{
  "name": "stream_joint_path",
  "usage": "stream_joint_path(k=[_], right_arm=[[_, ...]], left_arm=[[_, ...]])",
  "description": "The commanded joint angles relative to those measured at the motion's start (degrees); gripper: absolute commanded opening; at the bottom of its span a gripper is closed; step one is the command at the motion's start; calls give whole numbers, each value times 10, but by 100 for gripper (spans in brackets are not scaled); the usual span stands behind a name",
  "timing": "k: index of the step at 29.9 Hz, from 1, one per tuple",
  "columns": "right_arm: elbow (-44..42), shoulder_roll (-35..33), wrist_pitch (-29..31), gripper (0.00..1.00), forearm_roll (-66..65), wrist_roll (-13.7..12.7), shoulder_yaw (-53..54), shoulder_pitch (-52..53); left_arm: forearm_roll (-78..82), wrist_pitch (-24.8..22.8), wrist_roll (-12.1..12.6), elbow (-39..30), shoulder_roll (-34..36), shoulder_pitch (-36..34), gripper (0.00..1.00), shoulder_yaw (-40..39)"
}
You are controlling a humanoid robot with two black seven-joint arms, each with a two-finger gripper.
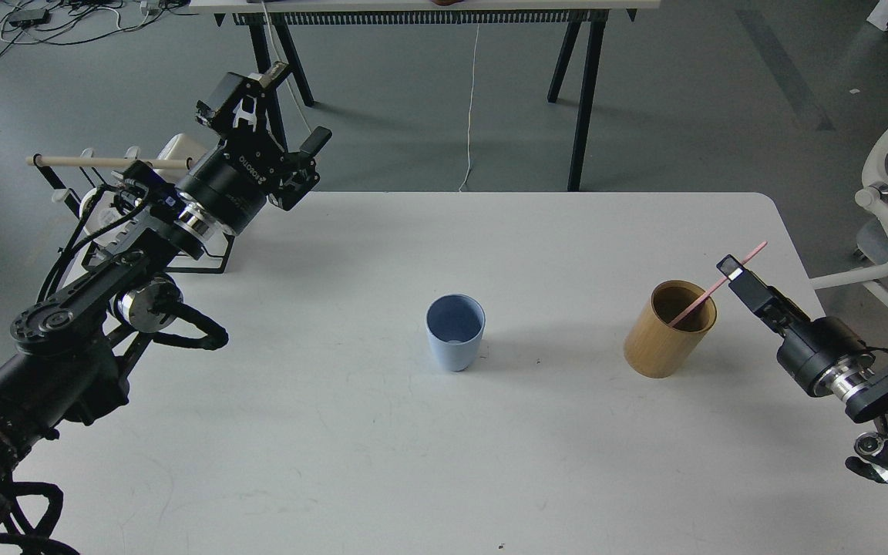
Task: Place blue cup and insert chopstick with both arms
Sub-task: 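Lower the right gripper to the pink straw in the tan cup and grasp, then pull the pink straw up out of the tan cup with the right gripper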
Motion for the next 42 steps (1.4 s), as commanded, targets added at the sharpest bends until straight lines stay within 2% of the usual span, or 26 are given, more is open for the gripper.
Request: stream_joint_path(k=[1, 7, 13, 15, 25, 31, 42], right_arm=[[-5, 15, 0, 45, 0, 0, -1, 1], [-20, 32, 0, 28, -1, 0, -1, 7], [-18, 31, 0, 19, -4, 0, -1, 8], [-19, 32, 0, 11, -11, 0, -1, 6], [-7, 19, 0, 1, -16, 0, -1, 2], [56, -45, 0, 0, -16, 0, -1, 2], [195, -219, 0, 0, -12, 0, 45, 15]], left_arm=[[0, 0, 0, 1, 1, 1, 99, -1], [0, 0, 0, 2, 1, 1, 99, 0], [0, 0, 0, 2, 1, 3, 99, -1], [0, 0, 0, 2, 1, 3, 99, -1], [-4, 0, 0, 2, -2, 6, 99, -5], [-4, 0, 0, 2, -2, 6, 99, -7], [-4, 0, 0, 3, -8, 8, 99, -5]])
